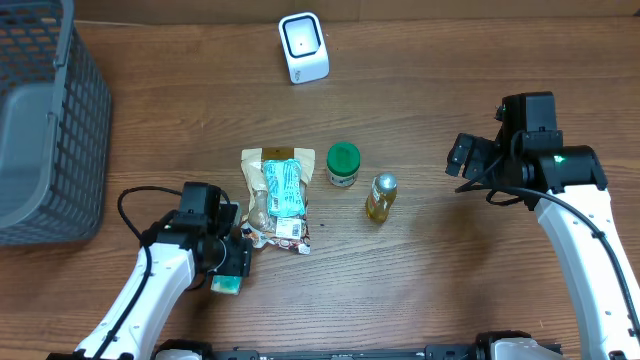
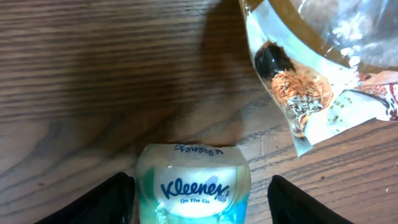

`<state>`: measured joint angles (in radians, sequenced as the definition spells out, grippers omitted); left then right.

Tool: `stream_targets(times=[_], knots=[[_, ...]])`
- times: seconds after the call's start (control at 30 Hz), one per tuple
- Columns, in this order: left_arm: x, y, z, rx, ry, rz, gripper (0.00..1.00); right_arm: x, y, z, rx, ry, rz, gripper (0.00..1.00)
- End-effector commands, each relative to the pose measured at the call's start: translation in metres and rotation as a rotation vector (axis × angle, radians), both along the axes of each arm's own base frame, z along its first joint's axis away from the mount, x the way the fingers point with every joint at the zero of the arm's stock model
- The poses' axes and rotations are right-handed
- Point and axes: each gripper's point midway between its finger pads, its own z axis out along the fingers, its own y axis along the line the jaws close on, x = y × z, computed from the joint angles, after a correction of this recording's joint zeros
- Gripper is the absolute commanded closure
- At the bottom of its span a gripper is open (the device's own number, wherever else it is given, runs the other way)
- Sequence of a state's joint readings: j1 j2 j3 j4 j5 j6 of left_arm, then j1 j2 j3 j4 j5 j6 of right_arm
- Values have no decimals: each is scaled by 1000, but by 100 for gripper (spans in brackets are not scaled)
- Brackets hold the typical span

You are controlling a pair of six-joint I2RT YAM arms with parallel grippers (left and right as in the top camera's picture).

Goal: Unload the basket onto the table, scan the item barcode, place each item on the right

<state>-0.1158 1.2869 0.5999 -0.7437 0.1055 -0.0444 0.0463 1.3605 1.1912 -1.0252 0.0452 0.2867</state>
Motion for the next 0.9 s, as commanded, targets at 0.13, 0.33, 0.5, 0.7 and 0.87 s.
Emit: stream_targets(times=[0.13, 0.33, 0.5, 0.7, 0.87], knots=[[5, 4, -4, 27, -25, -45, 35, 4, -2, 10, -9, -29, -1, 0], [4, 0, -15, 10, 16, -69, 38, 4, -2, 10, -9, -29, -1, 0], [5, 0, -26, 14, 43, -69, 35, 4, -2, 10, -9, -29, -1, 0], [6, 2, -28, 20, 51, -62, 59, 4, -2, 10, -9, -29, -1, 0], [25, 12, -15, 87, 5, -48, 59, 4, -2, 10, -9, -29, -1, 0]])
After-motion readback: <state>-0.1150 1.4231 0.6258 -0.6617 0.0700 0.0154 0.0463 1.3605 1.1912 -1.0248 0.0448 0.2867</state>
